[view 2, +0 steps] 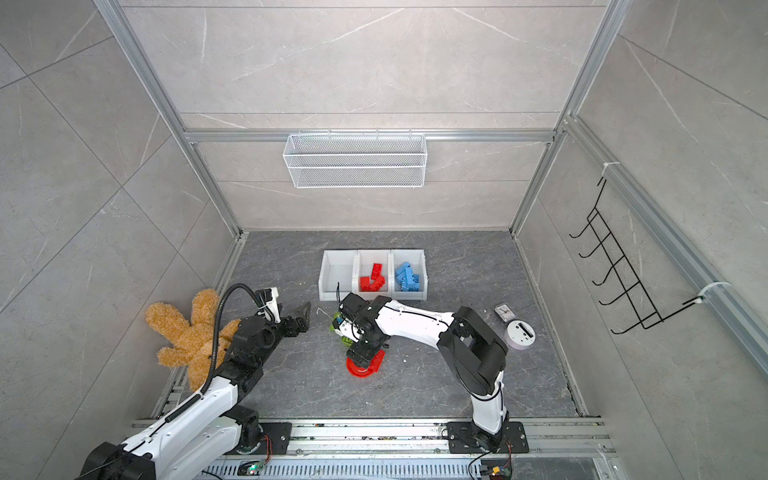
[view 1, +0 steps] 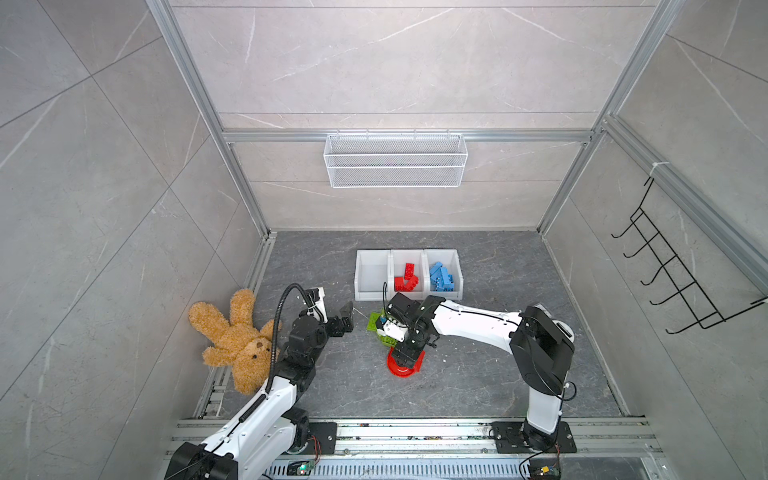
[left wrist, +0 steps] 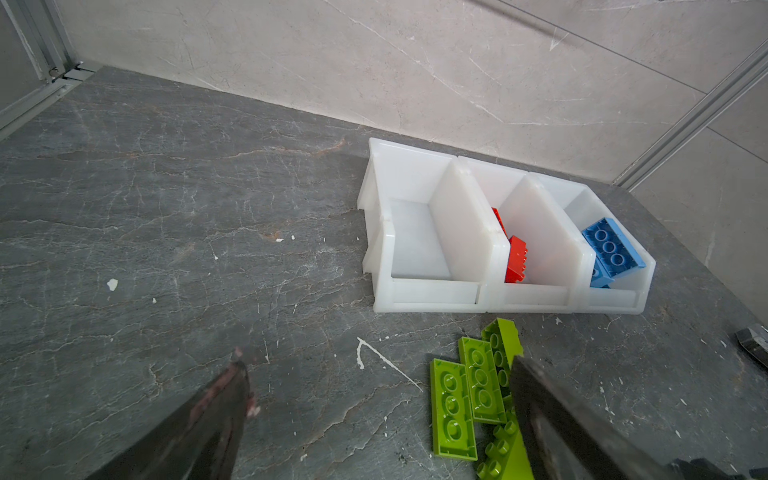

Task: Sort the legos into containers by color
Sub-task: 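Move the right gripper down to the red arch piece by the green bricks, then close the right gripper on the red brick beside the arch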

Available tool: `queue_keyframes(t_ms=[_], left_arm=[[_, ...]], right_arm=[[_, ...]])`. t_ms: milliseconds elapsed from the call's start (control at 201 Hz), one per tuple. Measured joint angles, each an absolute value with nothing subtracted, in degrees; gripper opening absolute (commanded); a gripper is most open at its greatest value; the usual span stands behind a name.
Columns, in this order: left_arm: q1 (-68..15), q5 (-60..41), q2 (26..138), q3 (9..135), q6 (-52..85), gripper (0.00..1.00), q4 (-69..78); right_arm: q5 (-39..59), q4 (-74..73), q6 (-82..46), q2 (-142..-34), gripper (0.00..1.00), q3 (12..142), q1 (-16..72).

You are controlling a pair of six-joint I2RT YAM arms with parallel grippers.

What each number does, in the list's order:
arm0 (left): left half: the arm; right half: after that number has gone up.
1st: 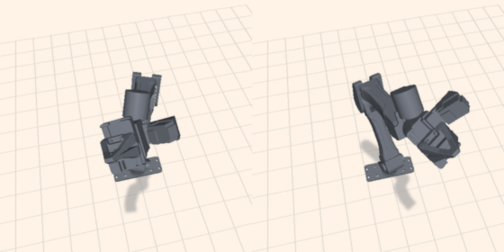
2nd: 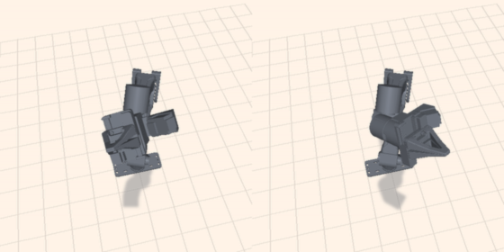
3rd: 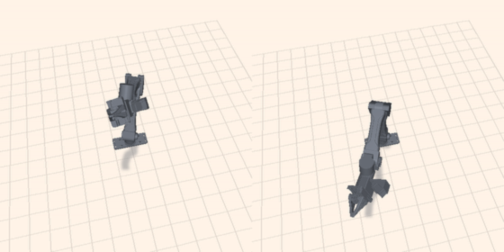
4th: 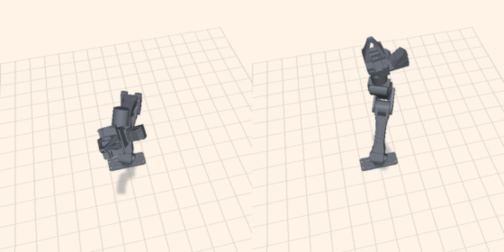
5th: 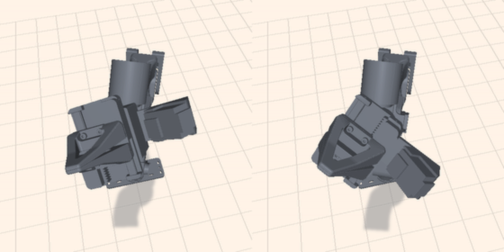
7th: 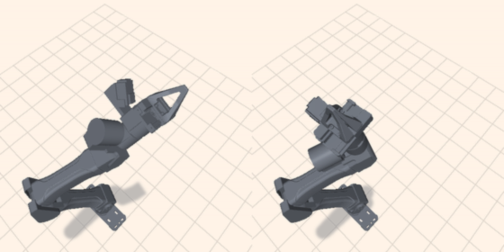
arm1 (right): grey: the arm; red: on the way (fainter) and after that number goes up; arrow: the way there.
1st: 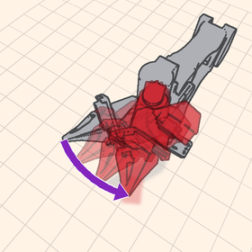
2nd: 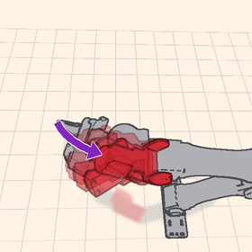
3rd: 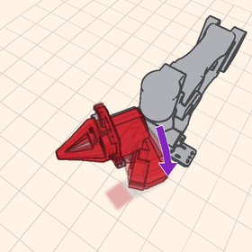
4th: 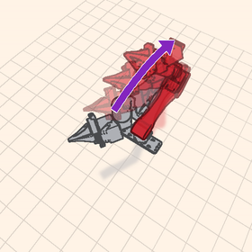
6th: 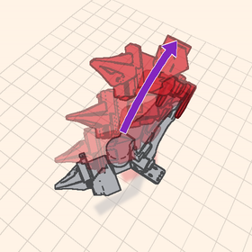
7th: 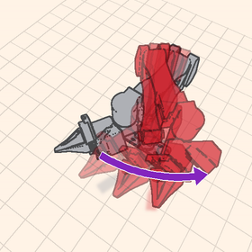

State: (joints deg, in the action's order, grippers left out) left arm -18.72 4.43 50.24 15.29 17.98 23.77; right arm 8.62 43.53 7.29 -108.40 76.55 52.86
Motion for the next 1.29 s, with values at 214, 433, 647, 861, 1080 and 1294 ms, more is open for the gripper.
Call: queue_keyframes(t_ms=[214,433,647,861,1080,1294], left_arm=[[-18.7,4.4,50.9,15.3,18.0,0.99,23.8],[-18.7,4.4,50.9,15.3,18.0,0.99,23.8],[-18.7,4.4,50.9,15.3,18.0,0.99,23.8],[-18.7,4.4,51.0,15.3,18.0,0.99,23.8],[-18.7,4.4,51.0,15.3,18.0,0.99,23.8],[-18.7,4.4,51.4,15.3,18.0,0.99,23.7]], right_arm=[[7.0,44.2,6.9,-103.7,0.89,74.0,52.9],[6.7,45.4,6.9,-103.6,0.90,73.3,52.9],[5.1,46.6,7.1,-104.2,0.87,73.3,53.9],[2.4,46.8,7.1,-106.3,0.82,73.1,54.5],[0.1,46.7,7.2,-107.0,0.76,73.1,54.8],[-0.6,46.6,7.3,-106.8,0.67,72.8,54.9]])
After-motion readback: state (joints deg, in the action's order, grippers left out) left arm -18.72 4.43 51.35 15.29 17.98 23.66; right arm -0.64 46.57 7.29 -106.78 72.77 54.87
